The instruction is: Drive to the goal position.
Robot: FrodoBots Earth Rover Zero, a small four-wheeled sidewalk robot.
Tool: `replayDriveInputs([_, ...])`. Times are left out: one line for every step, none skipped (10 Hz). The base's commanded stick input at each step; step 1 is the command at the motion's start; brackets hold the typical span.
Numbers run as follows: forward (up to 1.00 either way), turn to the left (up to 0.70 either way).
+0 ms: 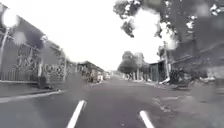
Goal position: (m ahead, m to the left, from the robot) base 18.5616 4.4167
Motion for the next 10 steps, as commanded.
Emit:
replayDriveInputs([1.00,0.00])
replayDriveInputs([1.00,0.00])
replayDriveInputs([1.00,0.00])
replayDriveInputs([1.00,0.00])
replayDriveInputs([1.00,0.00])
replayDriveInputs([1.00,0.00])
replayDriveInputs([1.00,0.06])
replayDriveInputs([1.00,0.02])
replayDriveInputs([1.00,0.00])
replayDriveInputs([1.00,0.00])
